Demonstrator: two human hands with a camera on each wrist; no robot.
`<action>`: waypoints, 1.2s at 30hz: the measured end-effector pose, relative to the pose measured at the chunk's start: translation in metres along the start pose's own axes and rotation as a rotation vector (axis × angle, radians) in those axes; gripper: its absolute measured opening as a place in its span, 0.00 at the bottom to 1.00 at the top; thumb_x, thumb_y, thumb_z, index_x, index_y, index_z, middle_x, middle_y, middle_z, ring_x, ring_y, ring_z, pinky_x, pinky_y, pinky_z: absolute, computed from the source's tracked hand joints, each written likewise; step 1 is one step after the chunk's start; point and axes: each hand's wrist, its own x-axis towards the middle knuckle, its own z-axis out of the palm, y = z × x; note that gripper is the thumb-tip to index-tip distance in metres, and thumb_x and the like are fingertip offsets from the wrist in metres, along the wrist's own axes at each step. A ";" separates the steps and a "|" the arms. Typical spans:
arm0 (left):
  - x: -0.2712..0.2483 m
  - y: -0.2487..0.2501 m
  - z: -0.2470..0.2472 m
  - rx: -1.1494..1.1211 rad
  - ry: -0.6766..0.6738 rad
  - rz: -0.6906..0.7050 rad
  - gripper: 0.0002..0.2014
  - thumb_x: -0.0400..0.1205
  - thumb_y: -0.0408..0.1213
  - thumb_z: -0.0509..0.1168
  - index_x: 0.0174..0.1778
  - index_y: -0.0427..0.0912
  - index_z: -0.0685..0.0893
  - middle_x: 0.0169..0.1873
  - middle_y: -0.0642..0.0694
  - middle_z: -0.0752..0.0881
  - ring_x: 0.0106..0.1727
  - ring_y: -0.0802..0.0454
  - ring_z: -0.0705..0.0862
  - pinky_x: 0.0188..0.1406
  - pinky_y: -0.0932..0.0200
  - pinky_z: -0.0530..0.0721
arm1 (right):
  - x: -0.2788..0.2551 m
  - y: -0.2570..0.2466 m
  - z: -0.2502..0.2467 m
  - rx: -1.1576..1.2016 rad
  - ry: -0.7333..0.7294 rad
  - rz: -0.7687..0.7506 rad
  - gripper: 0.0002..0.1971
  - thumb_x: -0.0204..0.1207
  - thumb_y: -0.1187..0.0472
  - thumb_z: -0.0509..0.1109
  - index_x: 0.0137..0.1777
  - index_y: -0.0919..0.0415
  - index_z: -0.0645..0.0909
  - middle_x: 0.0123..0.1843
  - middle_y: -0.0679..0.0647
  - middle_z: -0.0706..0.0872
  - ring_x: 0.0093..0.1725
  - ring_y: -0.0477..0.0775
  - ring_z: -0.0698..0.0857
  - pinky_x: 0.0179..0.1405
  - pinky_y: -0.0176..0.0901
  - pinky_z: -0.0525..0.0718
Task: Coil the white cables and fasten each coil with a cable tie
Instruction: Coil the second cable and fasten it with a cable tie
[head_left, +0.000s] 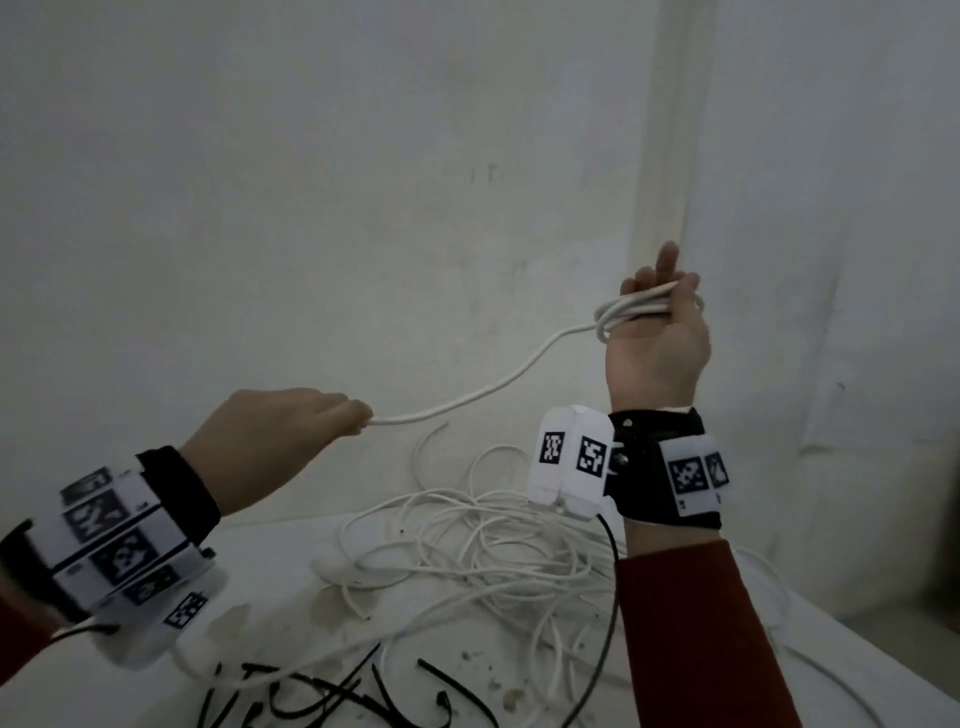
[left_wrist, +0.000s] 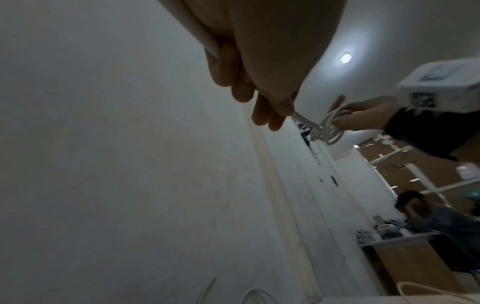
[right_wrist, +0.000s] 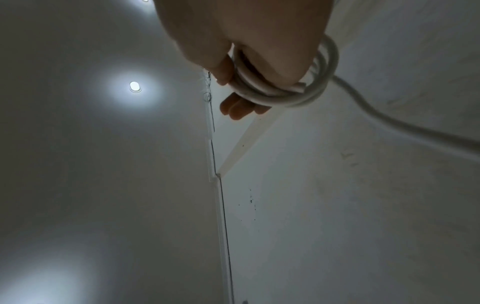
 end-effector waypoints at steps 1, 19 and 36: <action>0.003 0.005 -0.006 -0.007 -0.006 0.038 0.07 0.78 0.41 0.58 0.50 0.51 0.76 0.34 0.54 0.85 0.26 0.52 0.82 0.15 0.65 0.67 | 0.000 0.001 0.002 -0.075 0.009 -0.054 0.10 0.88 0.61 0.55 0.45 0.59 0.75 0.44 0.49 0.91 0.34 0.47 0.86 0.40 0.39 0.83; 0.028 -0.011 -0.026 -0.134 0.204 -0.093 0.08 0.83 0.46 0.51 0.50 0.53 0.74 0.35 0.51 0.84 0.29 0.46 0.81 0.19 0.56 0.77 | -0.052 0.041 -0.032 -1.397 -1.004 0.303 0.09 0.86 0.61 0.60 0.50 0.69 0.70 0.34 0.59 0.87 0.26 0.56 0.77 0.26 0.51 0.76; 0.049 -0.016 0.016 -0.641 0.218 -0.363 0.13 0.87 0.41 0.50 0.54 0.45 0.80 0.26 0.54 0.74 0.29 0.57 0.73 0.33 0.70 0.70 | -0.066 0.047 0.004 -0.405 -0.581 0.627 0.21 0.79 0.46 0.58 0.29 0.57 0.77 0.11 0.44 0.60 0.14 0.46 0.55 0.25 0.45 0.52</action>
